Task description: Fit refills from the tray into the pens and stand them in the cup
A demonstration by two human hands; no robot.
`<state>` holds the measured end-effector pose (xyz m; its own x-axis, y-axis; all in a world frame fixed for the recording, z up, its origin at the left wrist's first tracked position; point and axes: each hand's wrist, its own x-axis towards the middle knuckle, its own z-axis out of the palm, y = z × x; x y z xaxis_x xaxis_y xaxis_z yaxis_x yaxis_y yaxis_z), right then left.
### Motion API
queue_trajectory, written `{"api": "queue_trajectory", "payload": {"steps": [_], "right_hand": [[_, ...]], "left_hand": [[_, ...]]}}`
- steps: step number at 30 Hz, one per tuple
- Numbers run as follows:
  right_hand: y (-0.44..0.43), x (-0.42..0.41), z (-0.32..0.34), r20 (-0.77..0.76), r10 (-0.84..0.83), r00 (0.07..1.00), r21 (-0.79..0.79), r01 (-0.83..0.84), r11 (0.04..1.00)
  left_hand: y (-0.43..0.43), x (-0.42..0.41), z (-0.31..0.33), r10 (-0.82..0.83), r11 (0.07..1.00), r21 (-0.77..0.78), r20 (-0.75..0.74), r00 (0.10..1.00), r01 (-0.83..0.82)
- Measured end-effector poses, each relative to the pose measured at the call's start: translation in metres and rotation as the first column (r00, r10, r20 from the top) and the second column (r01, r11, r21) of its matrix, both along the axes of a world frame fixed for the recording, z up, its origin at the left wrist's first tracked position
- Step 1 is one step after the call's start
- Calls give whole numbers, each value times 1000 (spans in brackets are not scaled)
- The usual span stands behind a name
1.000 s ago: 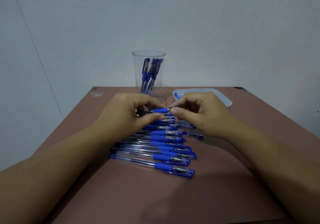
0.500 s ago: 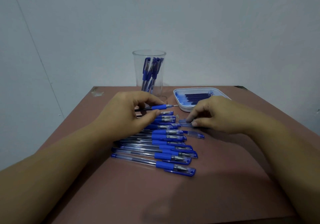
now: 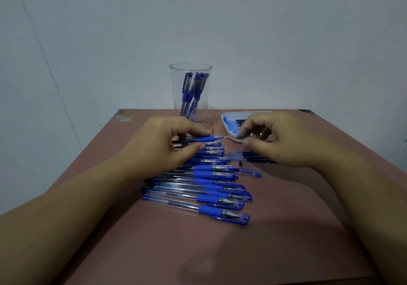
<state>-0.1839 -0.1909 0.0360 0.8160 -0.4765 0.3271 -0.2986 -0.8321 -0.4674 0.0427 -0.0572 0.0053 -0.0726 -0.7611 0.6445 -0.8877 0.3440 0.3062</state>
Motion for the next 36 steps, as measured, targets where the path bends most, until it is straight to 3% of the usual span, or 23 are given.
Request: {"api": "queue_trajectory", "payload": {"steps": [3, 8, 17, 23, 36], "right_hand": [[6, 7, -3, 187, 57, 981, 3, -59, 998], [20, 21, -9, 244, 147, 959, 61, -167, 984], [-2, 0, -1, 119, 28, 993, 104, -40, 994], [12, 13, -5, 109, 147, 983, 88, -156, 984], [8, 14, -7, 105, 123, 987, 129, -136, 982]], "left_hand": [[0, 0, -2, 7, 1000, 6, 10, 1000, -7], [0, -3, -2, -15, 1000, 9, -1, 1000, 15], [1, -2, -1, 7, 999, 41, -51, 999, -5], [2, -5, -1, 5, 999, 39, -34, 999, -4], [0, -2, -2, 13, 999, 42, -23, 1000, -12]]}}
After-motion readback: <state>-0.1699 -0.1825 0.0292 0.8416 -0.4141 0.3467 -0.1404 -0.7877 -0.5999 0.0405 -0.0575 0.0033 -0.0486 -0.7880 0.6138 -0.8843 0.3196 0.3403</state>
